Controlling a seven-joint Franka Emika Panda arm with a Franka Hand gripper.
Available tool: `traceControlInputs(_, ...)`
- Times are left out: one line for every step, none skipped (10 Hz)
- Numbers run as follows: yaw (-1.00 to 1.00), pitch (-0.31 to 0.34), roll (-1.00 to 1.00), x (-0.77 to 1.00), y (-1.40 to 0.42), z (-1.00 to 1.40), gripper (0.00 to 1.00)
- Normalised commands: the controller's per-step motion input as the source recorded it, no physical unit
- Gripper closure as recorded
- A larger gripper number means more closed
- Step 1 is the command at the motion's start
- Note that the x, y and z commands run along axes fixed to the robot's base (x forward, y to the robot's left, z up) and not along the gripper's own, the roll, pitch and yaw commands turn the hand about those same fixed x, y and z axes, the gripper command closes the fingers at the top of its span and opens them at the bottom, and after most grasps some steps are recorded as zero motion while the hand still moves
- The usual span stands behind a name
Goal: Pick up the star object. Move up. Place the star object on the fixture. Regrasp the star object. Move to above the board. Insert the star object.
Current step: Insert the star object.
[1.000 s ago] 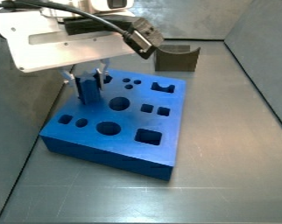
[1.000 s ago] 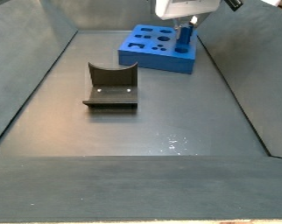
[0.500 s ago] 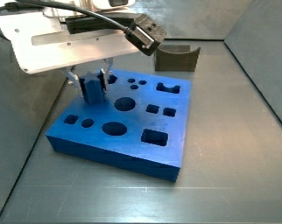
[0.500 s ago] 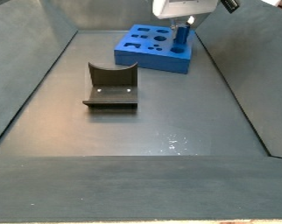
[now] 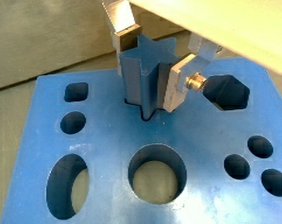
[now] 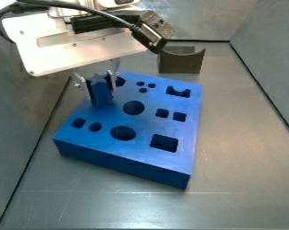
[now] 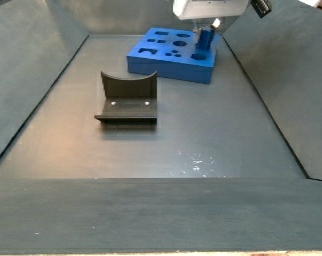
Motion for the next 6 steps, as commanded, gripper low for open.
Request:
traceControlInputs(0.0, 0.094, 0.0, 0.06, 0.02, 0.0, 1.0)
traceControlInputs(0.0, 0.0, 0.02, 0.0, 0.01, 0.0, 1.0)
traceControlInputs(0.0, 0.049, 0.42, 0.0, 0.0, -0.15, 1.0)
traceControlInputs(0.0, 0.04, 0.21, 0.0, 0.0, -0.04, 1.0)
traceControlInputs(0.0, 0.0, 0.04, 0.0, 0.0, -0.08, 1.0)
traceControlInputs(0.0, -0.091, 0.33, 0.0, -0.06, -1.0, 1.0)
